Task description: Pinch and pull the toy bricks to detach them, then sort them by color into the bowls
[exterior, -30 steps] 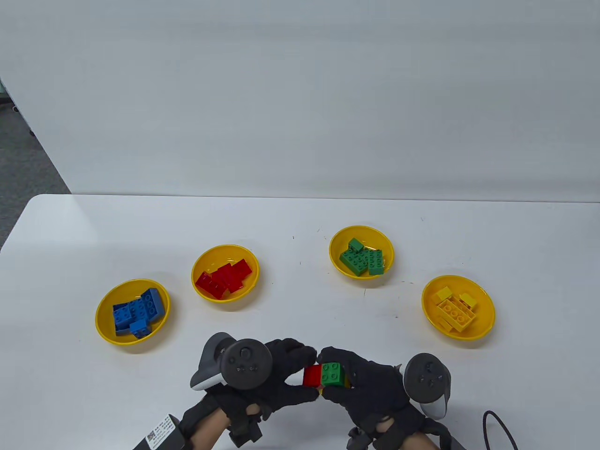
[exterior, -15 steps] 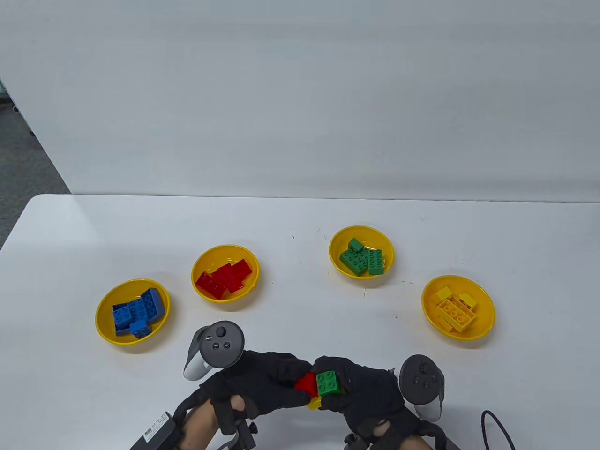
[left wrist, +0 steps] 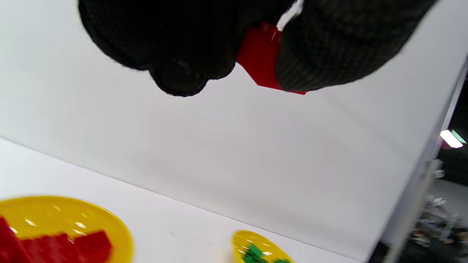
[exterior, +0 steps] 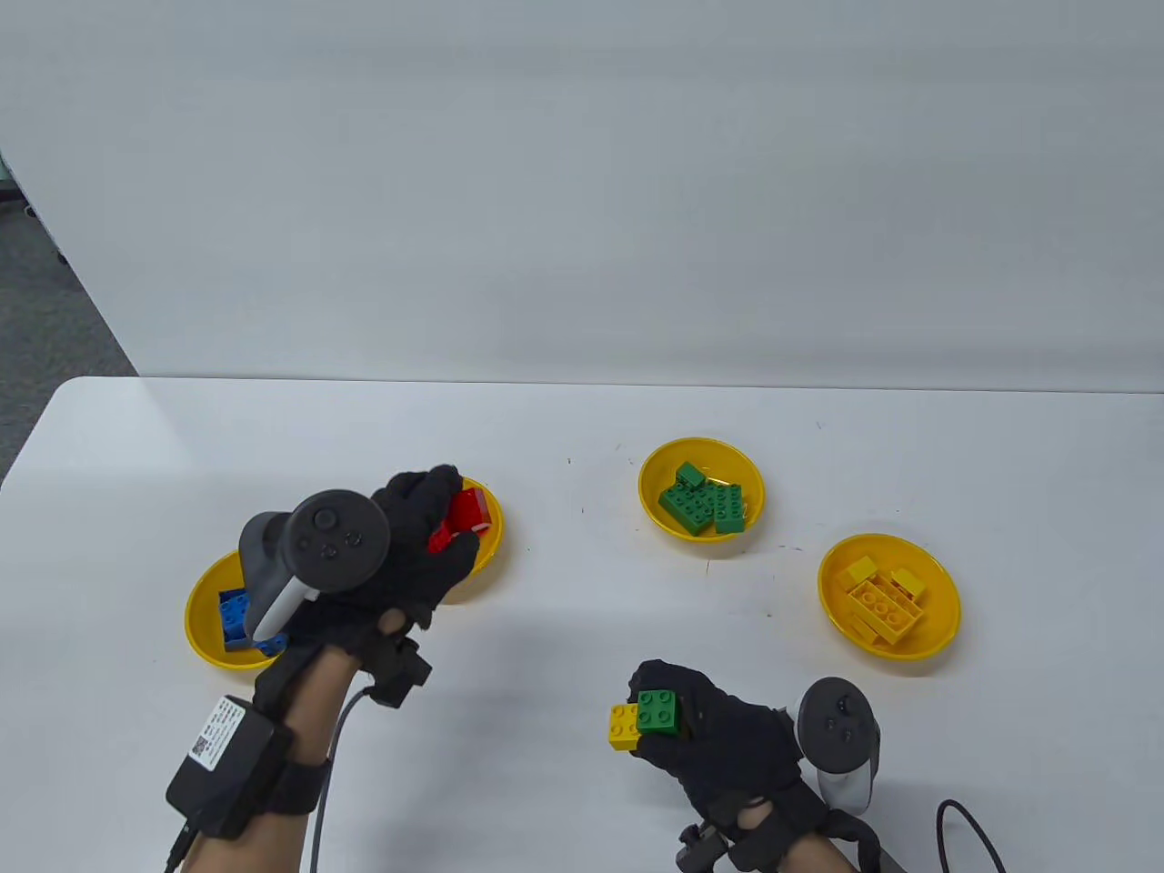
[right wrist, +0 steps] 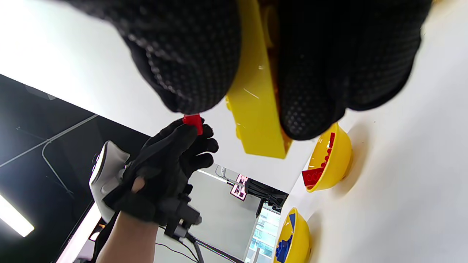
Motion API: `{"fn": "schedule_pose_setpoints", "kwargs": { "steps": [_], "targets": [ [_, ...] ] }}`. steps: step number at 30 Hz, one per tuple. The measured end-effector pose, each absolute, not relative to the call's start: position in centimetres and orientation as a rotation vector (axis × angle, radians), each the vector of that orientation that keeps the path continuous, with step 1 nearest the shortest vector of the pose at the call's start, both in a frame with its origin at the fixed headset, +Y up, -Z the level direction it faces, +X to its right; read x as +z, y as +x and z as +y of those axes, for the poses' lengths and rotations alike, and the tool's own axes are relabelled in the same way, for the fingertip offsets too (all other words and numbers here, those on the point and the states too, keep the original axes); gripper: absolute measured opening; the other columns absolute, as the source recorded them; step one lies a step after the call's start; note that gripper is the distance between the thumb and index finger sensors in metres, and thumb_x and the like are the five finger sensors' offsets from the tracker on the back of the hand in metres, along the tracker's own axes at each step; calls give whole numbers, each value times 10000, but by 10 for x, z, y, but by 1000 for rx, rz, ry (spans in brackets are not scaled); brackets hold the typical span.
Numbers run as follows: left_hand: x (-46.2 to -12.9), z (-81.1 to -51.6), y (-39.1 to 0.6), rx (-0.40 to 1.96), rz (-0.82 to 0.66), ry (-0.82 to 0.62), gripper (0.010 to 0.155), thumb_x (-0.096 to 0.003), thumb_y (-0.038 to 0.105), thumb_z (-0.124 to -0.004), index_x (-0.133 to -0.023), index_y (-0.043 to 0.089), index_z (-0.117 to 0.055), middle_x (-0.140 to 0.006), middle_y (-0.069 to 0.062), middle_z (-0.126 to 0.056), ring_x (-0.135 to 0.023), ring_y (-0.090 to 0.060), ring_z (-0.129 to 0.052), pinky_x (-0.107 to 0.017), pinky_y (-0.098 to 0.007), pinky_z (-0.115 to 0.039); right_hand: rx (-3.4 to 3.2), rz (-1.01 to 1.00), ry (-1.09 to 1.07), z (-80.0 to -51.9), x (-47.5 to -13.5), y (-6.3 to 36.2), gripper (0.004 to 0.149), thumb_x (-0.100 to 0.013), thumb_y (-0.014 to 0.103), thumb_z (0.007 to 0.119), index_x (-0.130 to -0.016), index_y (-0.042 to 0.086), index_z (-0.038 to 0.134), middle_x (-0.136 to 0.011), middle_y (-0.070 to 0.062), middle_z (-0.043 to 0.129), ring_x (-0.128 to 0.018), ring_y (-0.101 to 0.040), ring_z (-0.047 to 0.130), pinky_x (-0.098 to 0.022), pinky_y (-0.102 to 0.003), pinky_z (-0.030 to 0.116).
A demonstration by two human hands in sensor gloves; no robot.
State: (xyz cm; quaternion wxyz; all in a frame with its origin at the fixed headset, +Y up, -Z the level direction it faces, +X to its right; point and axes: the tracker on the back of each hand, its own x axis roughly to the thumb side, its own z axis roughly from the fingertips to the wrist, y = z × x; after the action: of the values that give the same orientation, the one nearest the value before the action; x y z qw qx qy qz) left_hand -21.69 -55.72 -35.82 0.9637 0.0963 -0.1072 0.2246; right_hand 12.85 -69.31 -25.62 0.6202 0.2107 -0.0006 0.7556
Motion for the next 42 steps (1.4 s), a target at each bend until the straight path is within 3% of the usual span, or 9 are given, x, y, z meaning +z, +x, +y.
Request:
{"fn": "schedule_pose_setpoints", "kwargs": {
  "steps": [3, 9, 11, 17, 24, 34, 38, 42],
  "targets": [
    [-386, -572, -219, 341, -97, 161, 682, -477, 409, -925, -1065, 187, -661, -1027, -197, -758, -837, -417, -892, -601, -598, -761, 1753, 8, 490, -695, -256, 127, 660, -295, 227, 938, -887, -8, 764, -827, -297, 840, -511, -380, 1056, -381, -551, 910],
    [-436, -651, -217, 221, 81, 55, 682, -457, 436, -951, -1041, 183, -704, -1008, -209, -752, -844, -445, -846, -646, -635, -697, 1791, 19, 504, -697, -257, 126, 659, -298, 230, 937, -887, -9, 764, -828, -297, 839, -510, -380, 1056, -380, -552, 907],
    [-445, -665, -216, 171, 106, 36, 679, -463, 441, -942, -1046, 196, -695, -1030, -207, -717, -877, -453, -800, -664, -643, -667, 1795, 26, 507, -698, -257, 125, 658, -298, 230, 938, -886, -9, 765, -826, -298, 840, -510, -380, 1055, -379, -553, 907],
    [-455, -673, -225, 183, 175, -9, 748, -508, 426, -858, -1117, 168, -510, -1102, -231, -556, -970, -482, -649, -712, -654, -577, 1805, 39, 511, -699, -259, 124, 657, -299, 231, 938, -886, -9, 766, -824, -297, 842, -508, -378, 1056, -378, -552, 907],
    [-423, -632, -238, 290, 121, 136, 740, -488, 494, -853, -1099, 189, -567, -1089, -230, -596, -953, -479, -689, -692, -638, -619, 1787, 25, 489, -699, -259, 125, 657, -300, 234, 937, -887, -7, 766, -826, -295, 841, -508, -378, 1056, -379, -550, 907],
    [-326, -551, -230, 577, -162, 338, 702, -498, 515, -833, -1087, 205, -612, -1098, -238, -607, -954, -489, -719, -671, -631, -667, 1687, 8, 453, -699, -261, 124, 654, -300, 237, 937, -886, 3, 768, -830, -290, 842, -516, -377, 1057, -383, -552, 907],
    [-291, -553, -218, 721, -320, 345, 708, -496, 519, -837, -1088, 203, -611, -1098, -243, -612, -949, -489, -735, -663, -633, -681, 1630, 21, 467, -699, -260, 121, 653, -299, 237, 938, -888, 11, 769, -835, -287, 840, -523, -374, 1057, -387, -550, 908],
    [-271, -581, -201, 781, -447, 274, 732, -489, 536, -845, -1095, 206, -601, -1101, -241, -626, -933, -481, -773, -651, -633, -702, 1573, 23, 486, -699, -259, 118, 651, -298, 238, 939, -888, 18, 772, -837, -285, 841, -526, -374, 1057, -389, -550, 908]
  ]
}}
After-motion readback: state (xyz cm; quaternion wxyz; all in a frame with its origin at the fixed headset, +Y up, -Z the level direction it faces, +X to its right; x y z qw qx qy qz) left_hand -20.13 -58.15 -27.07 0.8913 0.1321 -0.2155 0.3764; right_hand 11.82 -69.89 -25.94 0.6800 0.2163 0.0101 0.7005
